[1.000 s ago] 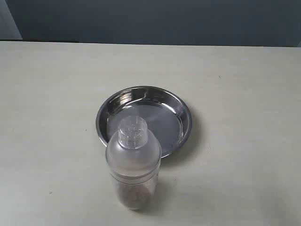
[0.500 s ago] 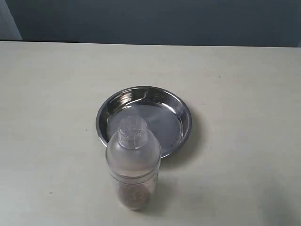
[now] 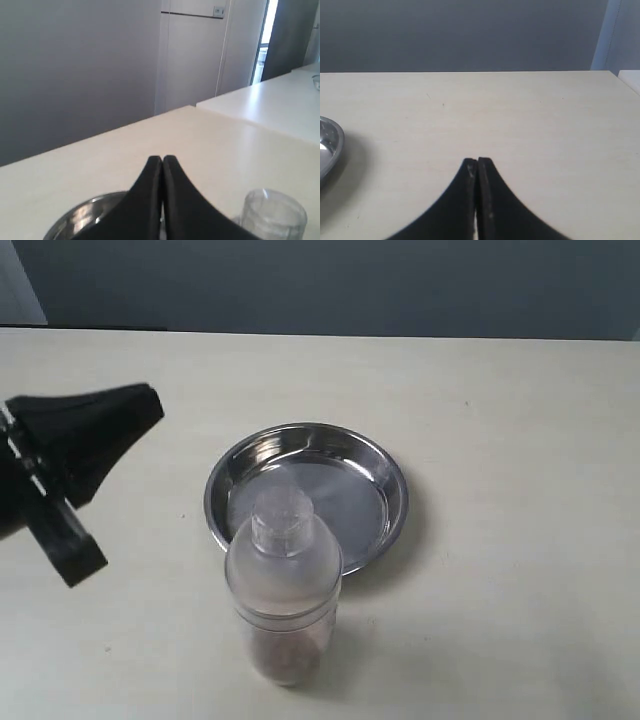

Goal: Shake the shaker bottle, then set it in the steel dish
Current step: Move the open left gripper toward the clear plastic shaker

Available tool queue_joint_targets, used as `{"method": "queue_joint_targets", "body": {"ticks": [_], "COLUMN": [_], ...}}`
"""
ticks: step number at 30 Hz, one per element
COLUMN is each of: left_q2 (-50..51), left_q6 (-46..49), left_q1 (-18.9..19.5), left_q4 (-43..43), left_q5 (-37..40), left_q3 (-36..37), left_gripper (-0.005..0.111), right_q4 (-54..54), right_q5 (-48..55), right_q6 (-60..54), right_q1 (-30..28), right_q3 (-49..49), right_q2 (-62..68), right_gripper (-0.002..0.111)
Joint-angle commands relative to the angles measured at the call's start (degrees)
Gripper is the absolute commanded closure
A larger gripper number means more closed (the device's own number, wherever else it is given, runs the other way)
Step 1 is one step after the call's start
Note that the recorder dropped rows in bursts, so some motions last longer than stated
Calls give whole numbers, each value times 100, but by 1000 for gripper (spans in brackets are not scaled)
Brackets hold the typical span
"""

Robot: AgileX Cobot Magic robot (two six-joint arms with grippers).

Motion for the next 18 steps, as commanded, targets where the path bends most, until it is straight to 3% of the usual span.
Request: {"method": "queue_joint_targets", "body": {"ticks": [1, 5, 9, 12, 15, 18], "left_q2": [-41, -41, -41, -41, 19, 94], "left_q6": [122, 225, 250, 288, 551, 654], "left_q1": [-21, -21, -21, -21, -21, -21], "left_q4": [56, 858, 765, 678, 400, 82], "left_q5": [-49, -856, -1408, -1836, -2148, -1989], "left_q3": [385, 411, 411, 400, 400, 312], "left_gripper": [106, 106, 106, 94, 69, 22], "right_q4": [-36, -25, 9, 9, 9, 9], "right_q5": [-49, -49, -49, -49, -49, -49], "right_q6": [0, 0, 0, 0, 0, 0], "right_q1": [23, 23, 23, 23, 23, 23], "right_q3": [12, 12, 12, 12, 12, 12], "right_q2": [-25, -25, -25, -25, -25, -25], "right_gripper": [109, 109, 109, 109, 109, 109]}}
